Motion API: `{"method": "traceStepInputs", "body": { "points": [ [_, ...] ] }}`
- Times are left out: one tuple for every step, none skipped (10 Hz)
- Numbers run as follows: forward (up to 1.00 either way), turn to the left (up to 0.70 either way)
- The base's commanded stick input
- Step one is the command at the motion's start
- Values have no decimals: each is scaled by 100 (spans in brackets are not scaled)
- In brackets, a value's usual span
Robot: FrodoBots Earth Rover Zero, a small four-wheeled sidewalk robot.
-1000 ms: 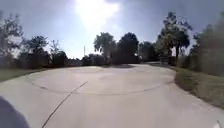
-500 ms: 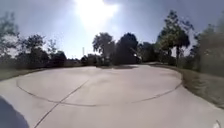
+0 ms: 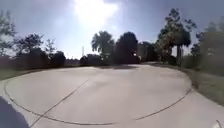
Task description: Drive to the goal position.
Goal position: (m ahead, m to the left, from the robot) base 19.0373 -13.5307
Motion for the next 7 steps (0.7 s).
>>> {"method": "traceStepInputs", "body": {
  "points": [
    [70, -35],
    [70, -35],
    [70, -15],
    [70, 0],
    [70, 0],
    [70, 0],
    [70, 0]
  ]
}}
